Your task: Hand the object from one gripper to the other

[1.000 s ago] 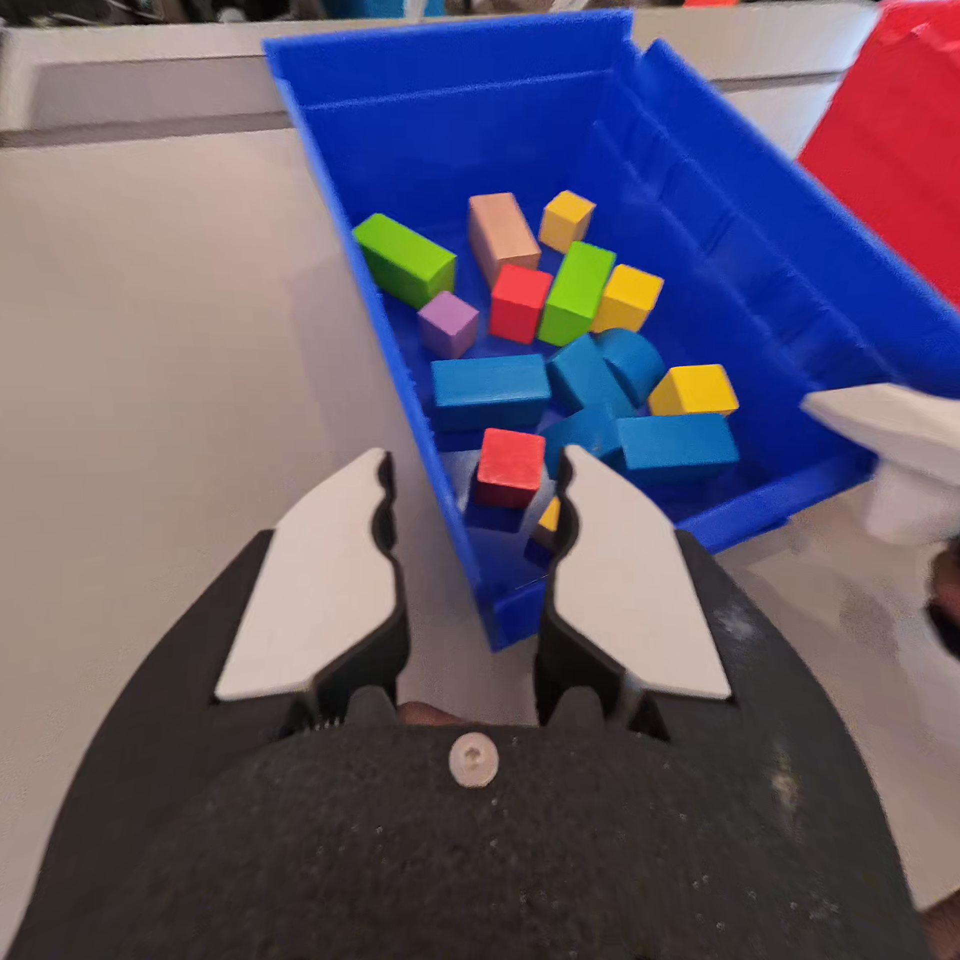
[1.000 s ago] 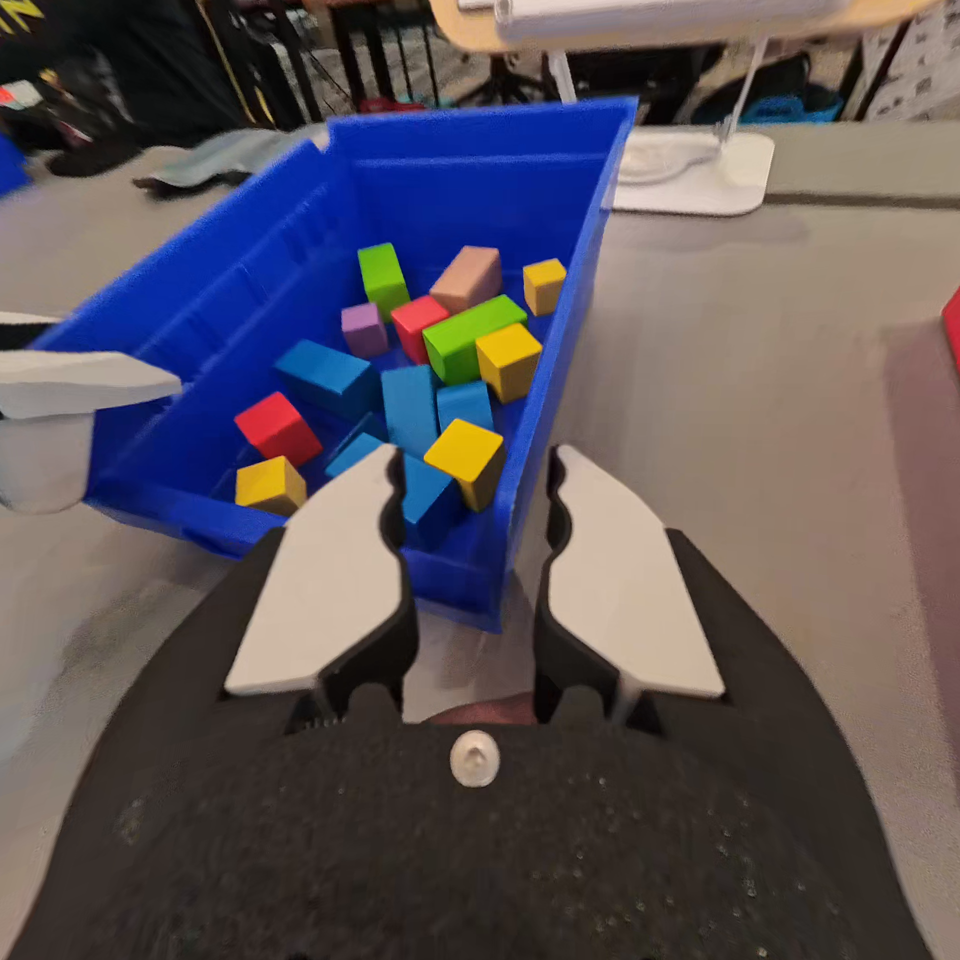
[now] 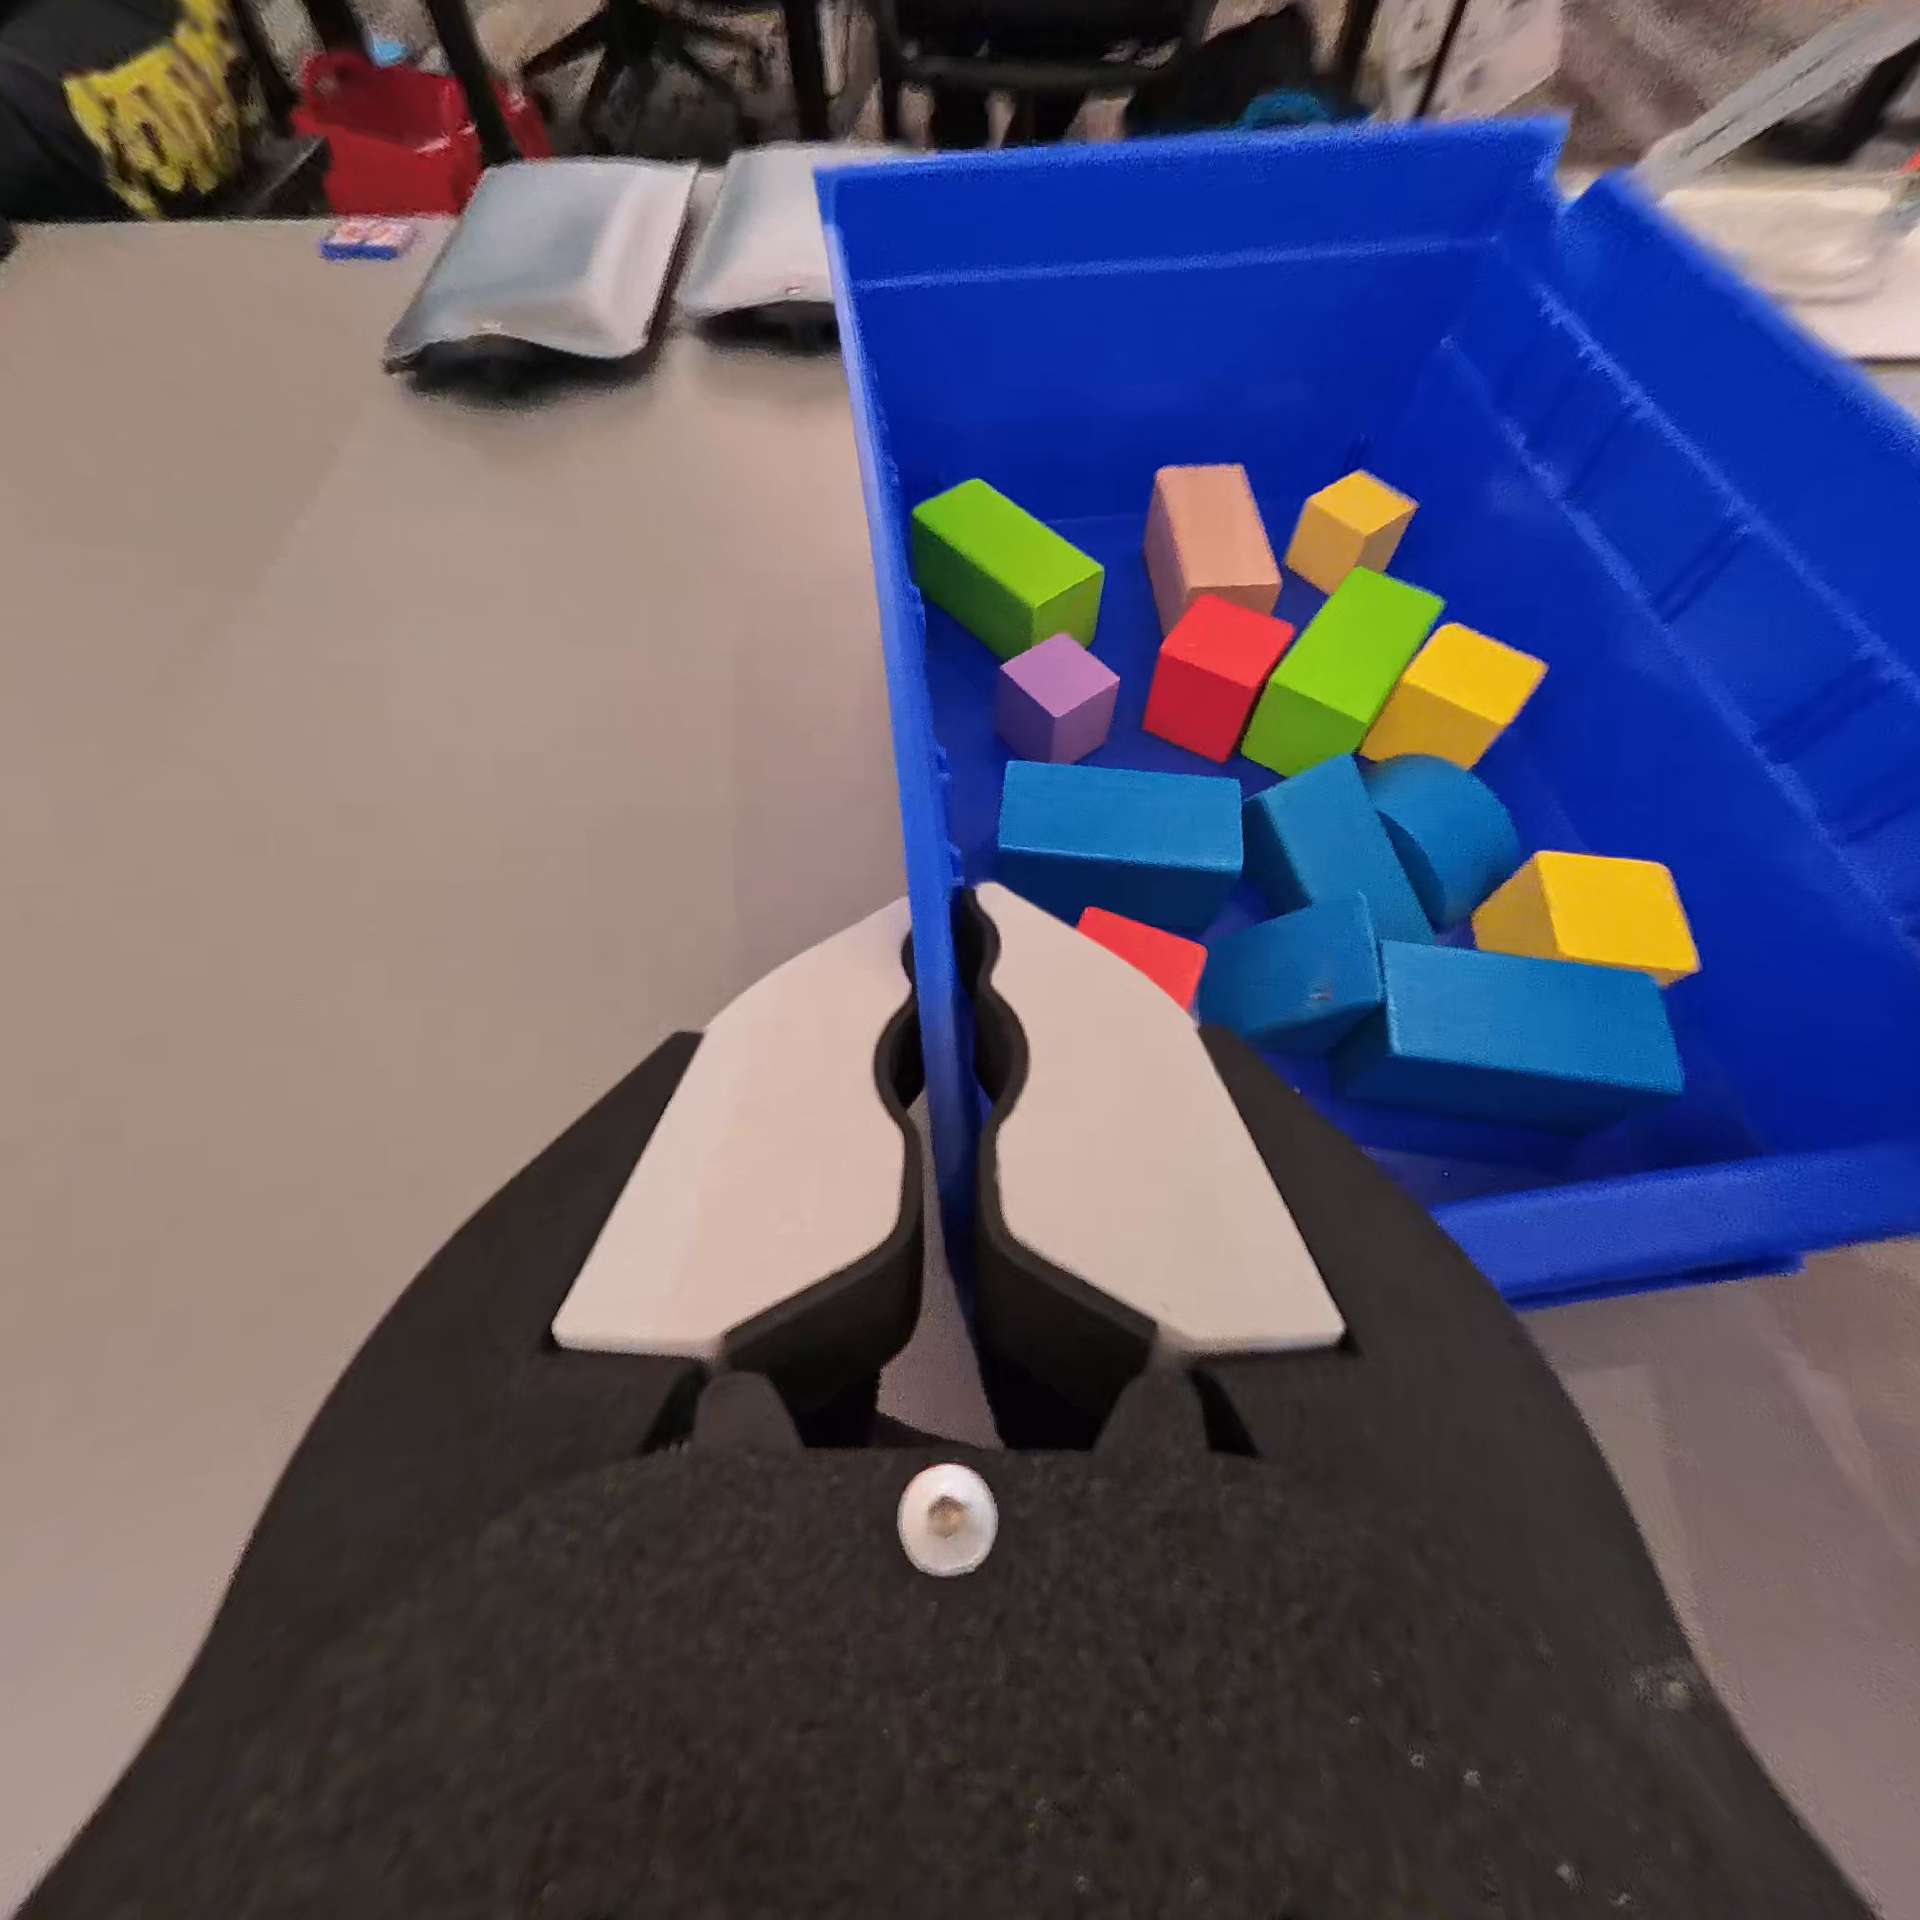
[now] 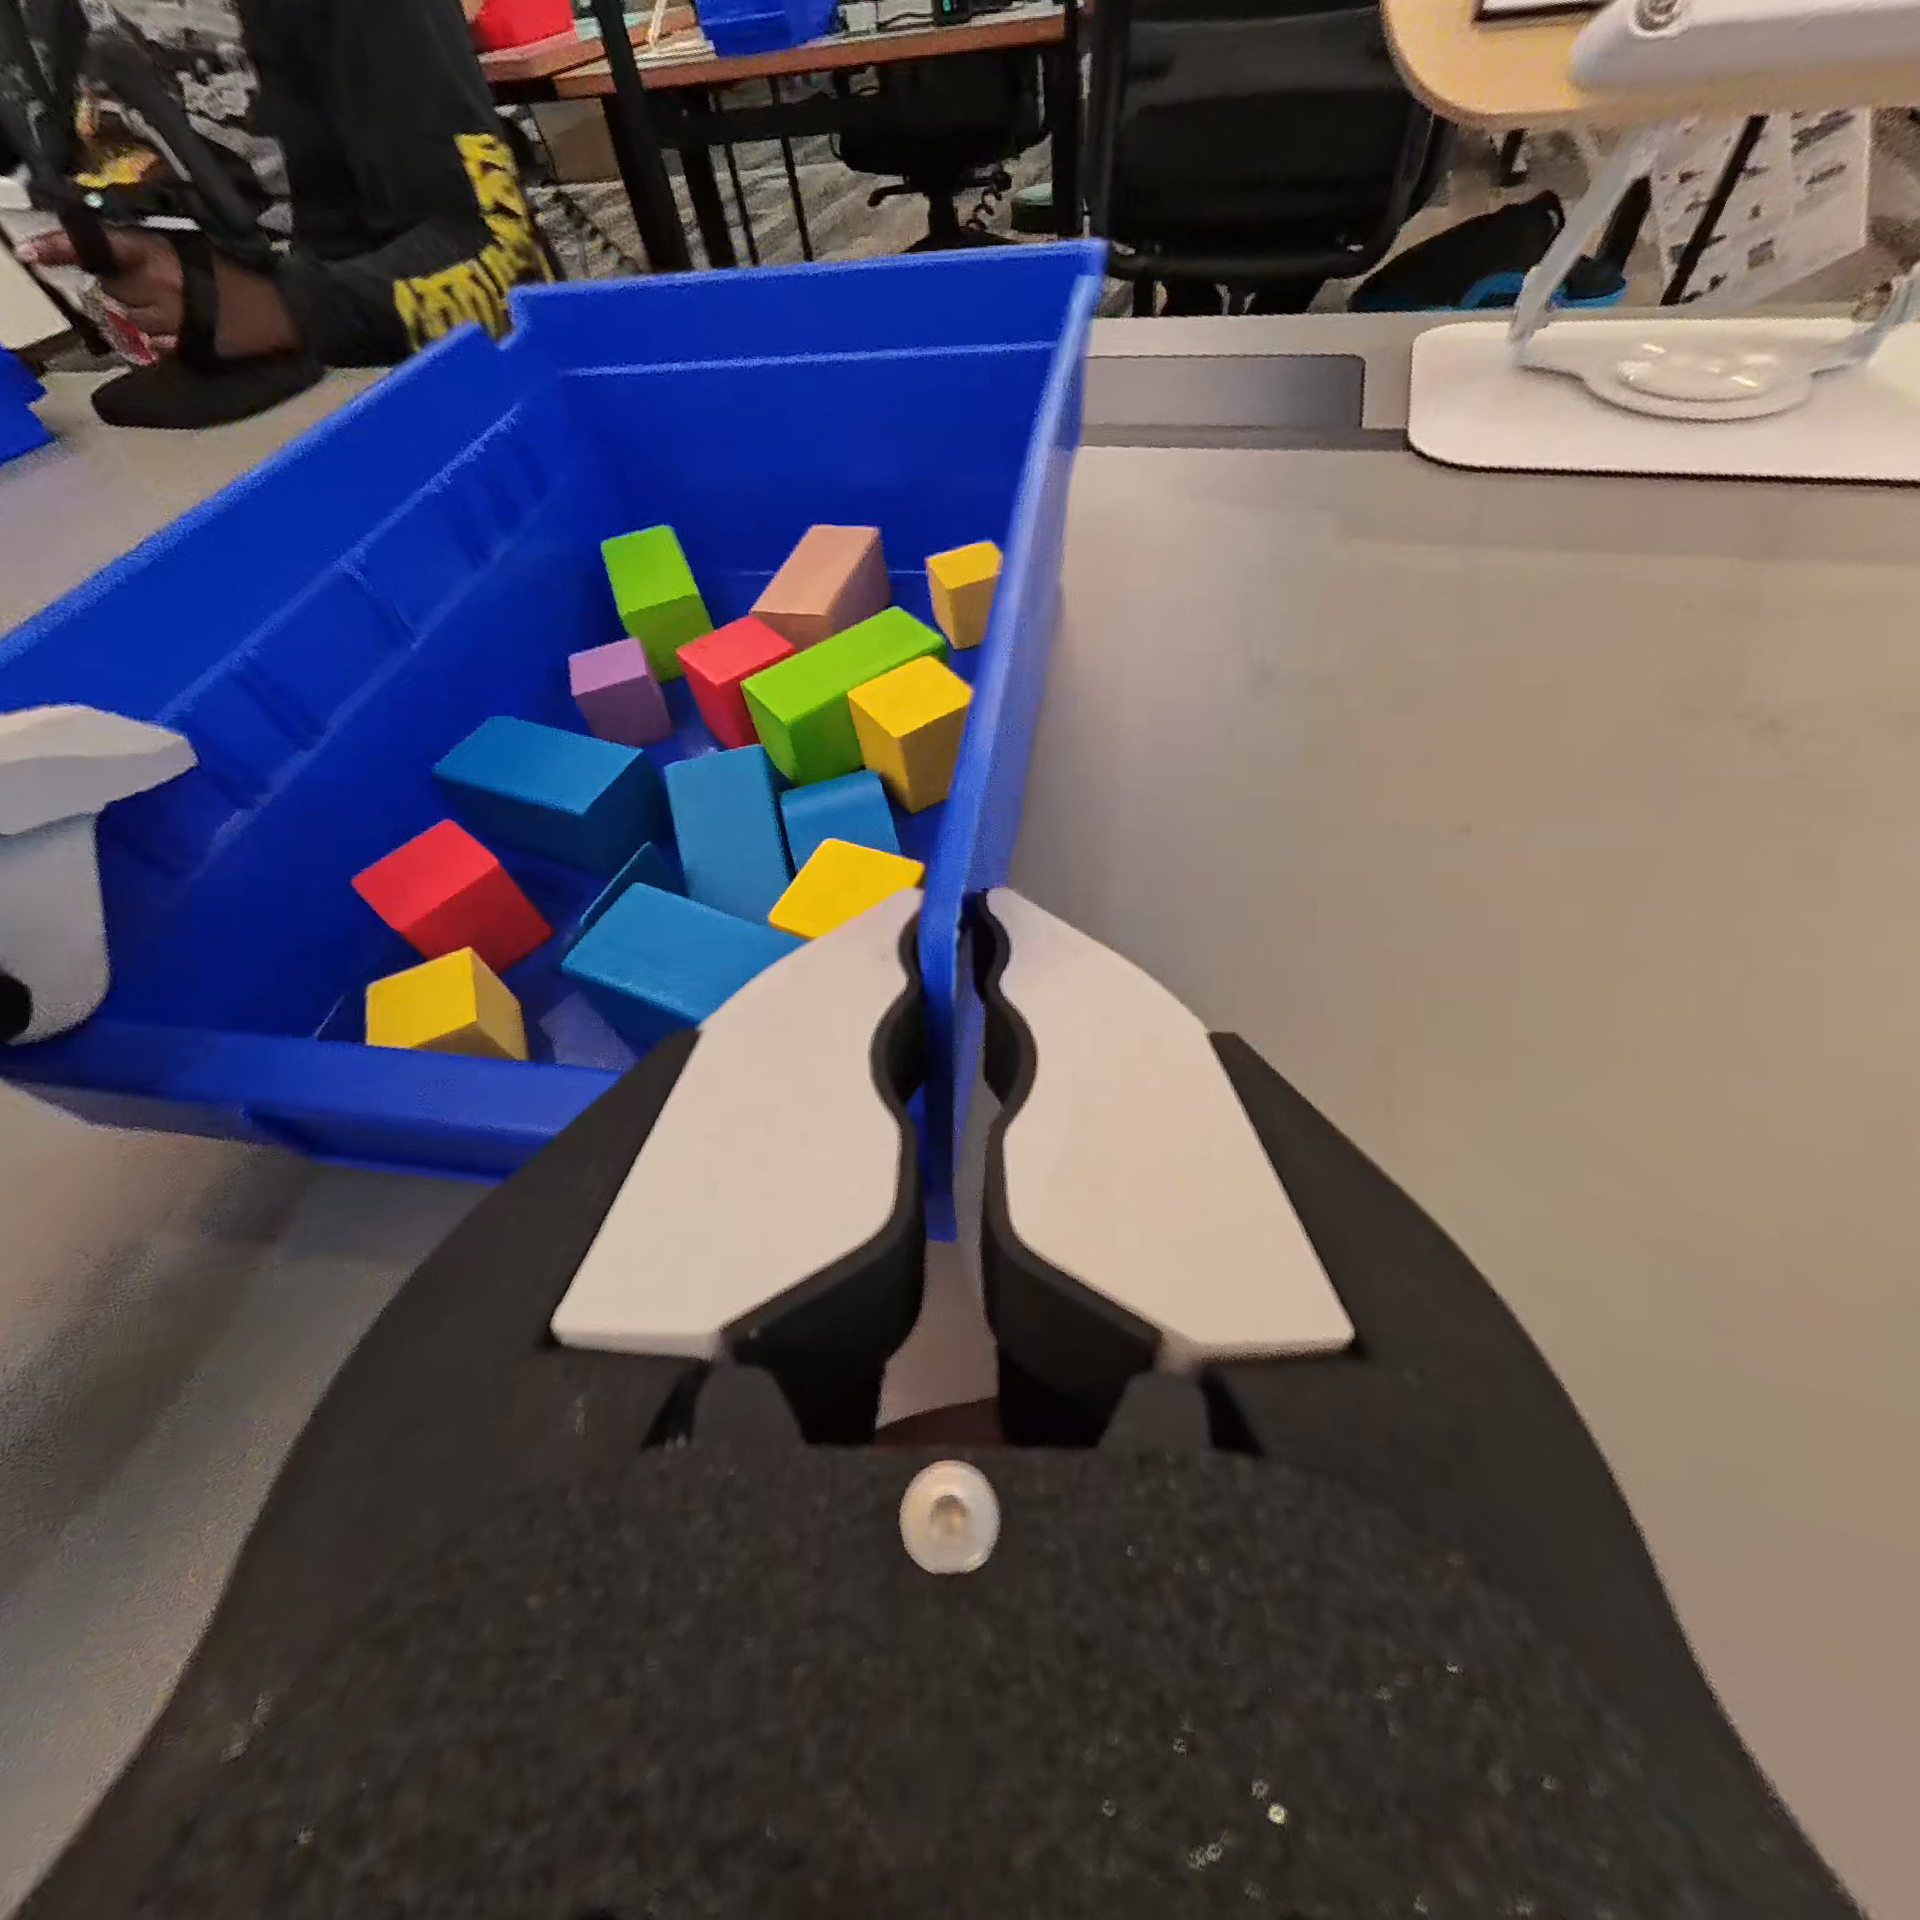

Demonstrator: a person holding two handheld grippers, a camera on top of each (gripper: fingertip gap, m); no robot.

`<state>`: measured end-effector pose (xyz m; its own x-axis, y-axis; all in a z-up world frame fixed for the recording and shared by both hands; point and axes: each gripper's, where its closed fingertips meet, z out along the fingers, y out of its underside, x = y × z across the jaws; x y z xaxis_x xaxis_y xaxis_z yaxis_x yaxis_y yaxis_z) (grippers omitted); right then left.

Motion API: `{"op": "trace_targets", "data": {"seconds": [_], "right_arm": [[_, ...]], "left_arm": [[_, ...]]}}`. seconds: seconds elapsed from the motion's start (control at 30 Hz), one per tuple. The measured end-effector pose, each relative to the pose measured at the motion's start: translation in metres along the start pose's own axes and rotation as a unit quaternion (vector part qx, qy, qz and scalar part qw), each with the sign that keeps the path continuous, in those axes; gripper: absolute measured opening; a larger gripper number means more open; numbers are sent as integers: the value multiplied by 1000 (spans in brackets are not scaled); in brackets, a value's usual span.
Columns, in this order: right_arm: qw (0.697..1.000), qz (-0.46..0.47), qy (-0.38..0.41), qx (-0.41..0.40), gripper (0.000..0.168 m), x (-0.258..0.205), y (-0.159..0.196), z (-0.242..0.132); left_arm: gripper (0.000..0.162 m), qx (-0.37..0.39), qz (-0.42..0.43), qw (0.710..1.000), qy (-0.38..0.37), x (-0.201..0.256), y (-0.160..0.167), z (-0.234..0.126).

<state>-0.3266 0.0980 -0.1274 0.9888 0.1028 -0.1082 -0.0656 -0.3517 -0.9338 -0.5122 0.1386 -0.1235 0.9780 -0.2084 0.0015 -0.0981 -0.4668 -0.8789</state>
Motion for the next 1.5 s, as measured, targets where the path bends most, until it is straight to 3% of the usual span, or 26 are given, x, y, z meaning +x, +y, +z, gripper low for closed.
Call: {"op": "trace_targets", "data": {"seconds": [0.13,0.2,0.27,0.43,0.53,0.73,0.9,0.97,1.07,1.2,1.5], "right_arm": [[997,-13,-75,-30,14,-8,1,-9],[989,-39,-138,-32,26,-9,-7,-28],[976,-76,-200,-35,38,-2,-13,-54],[959,-142,-243,-32,41,75,-27,-112],[968,-143,-206,-32,42,143,-33,-133],[992,-94,-78,21,42,278,-33,-179],[994,26,24,106,44,373,2,-223],[988,77,49,127,45,403,-7,-237],[985,59,123,109,49,449,0,-245],[982,89,151,71,50,476,16,-246],[985,89,129,72,47,465,17,-239]], "left_arm": [[7,-2,-12,1000,26,0,-2,-2],[24,20,-11,999,35,1,-14,-13],[30,47,-3,998,37,0,-31,-30],[50,48,27,995,80,36,-55,-63],[53,30,31,987,156,94,-50,-76],[54,-21,-20,965,260,186,15,-105],[54,8,-83,975,207,171,49,-99],[54,17,-96,975,199,162,46,-97],[54,32,-100,980,172,145,42,-91],[52,31,-93,982,162,140,41,-90],[51,18,-60,986,153,144,49,-87]]}}
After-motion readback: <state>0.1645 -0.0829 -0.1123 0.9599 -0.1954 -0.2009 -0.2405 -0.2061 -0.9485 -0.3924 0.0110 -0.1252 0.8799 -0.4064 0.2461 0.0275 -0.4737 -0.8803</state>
